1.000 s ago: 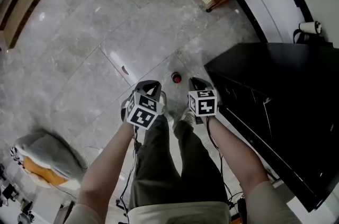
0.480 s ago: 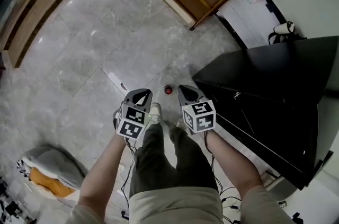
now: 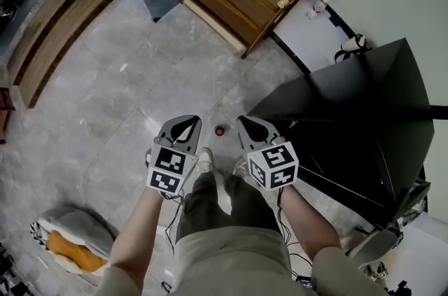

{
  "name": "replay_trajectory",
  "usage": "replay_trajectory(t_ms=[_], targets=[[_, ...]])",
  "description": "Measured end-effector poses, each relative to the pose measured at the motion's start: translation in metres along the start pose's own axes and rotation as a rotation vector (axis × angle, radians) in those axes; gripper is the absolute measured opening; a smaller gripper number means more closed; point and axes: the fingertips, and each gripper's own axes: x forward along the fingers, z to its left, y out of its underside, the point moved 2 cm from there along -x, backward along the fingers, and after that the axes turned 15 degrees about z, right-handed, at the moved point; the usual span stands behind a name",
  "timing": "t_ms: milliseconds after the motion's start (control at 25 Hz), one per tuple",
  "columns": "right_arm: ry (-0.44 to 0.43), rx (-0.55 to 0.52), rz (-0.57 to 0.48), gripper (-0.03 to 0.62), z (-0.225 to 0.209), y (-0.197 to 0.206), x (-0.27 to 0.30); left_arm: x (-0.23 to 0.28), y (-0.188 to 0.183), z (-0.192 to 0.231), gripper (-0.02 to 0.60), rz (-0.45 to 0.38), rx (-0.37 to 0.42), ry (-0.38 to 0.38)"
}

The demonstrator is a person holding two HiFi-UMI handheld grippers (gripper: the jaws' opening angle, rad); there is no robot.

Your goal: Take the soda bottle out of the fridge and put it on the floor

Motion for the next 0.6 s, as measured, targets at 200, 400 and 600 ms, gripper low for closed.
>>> replay_trajectory(t_ms=[200,400,600], targets=[[-0.038,-0.022,-0.094,0.0,0.023,-0.045,-0.07,-0.061,-0.052,-0.021,0.008,-0.075,0.085,0.003],[-0.009,-0.115,-0.198,0.0,0.043,-0.084,-0.135,-0.127,-0.094,-0.026,0.006,-0.196,0.102,-0.036],[0.014,-0.17,-0.266,-0.003,0.052,-0.106,-0.189,-0.174,-0.123,-0.038,0.007,-0.264,0.092,-0.05]])
